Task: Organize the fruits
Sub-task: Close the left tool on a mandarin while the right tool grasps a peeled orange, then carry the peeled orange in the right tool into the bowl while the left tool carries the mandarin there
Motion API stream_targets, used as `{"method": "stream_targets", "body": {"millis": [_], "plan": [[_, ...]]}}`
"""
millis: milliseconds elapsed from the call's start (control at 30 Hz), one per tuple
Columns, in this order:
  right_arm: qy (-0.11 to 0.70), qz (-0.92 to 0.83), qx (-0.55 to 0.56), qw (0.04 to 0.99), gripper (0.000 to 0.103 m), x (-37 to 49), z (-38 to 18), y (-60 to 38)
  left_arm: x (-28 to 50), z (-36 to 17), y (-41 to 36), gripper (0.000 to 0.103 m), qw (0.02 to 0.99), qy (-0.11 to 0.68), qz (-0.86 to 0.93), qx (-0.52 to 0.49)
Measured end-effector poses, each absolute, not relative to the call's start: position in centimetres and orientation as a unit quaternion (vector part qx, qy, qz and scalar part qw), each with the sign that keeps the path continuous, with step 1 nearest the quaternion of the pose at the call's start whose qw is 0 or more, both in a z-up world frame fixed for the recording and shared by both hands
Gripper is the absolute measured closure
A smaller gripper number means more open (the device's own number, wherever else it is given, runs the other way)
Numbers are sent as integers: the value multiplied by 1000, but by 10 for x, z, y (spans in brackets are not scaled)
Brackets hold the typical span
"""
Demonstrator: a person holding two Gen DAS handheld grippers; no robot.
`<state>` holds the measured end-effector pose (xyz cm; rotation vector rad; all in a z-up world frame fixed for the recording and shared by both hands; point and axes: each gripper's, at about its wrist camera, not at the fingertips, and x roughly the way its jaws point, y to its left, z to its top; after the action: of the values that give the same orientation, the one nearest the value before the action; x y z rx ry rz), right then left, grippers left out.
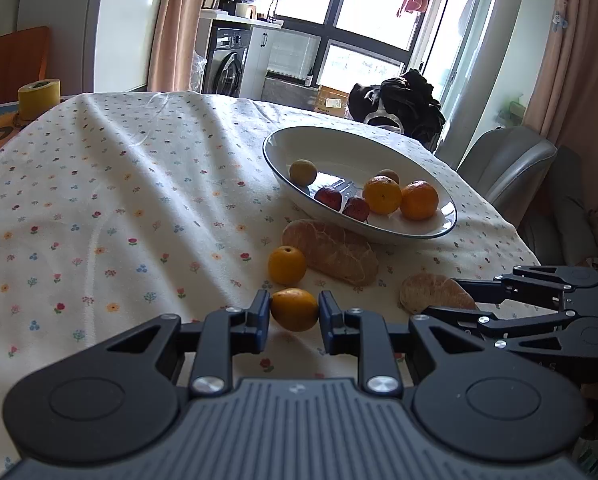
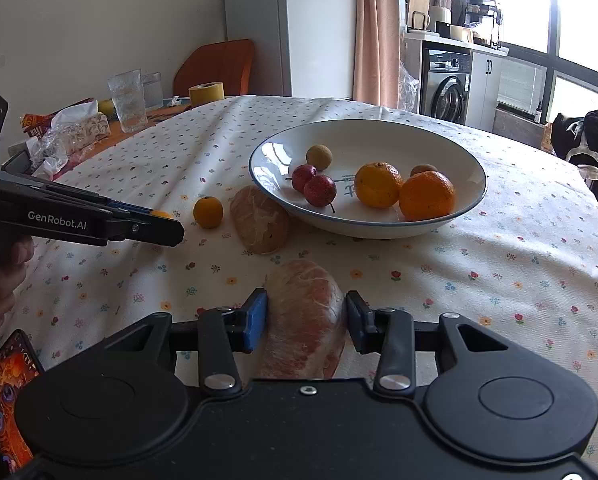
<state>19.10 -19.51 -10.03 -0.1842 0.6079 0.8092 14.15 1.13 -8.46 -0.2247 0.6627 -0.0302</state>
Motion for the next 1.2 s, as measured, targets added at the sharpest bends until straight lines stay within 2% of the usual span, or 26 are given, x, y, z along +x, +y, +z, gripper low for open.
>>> {"method": "stream_targets", "body": {"millis": [1200], "plan": [[235,373,-57,896,65,201,-48,-198,155,-45,2,79,956,282,-20,-80]]}}
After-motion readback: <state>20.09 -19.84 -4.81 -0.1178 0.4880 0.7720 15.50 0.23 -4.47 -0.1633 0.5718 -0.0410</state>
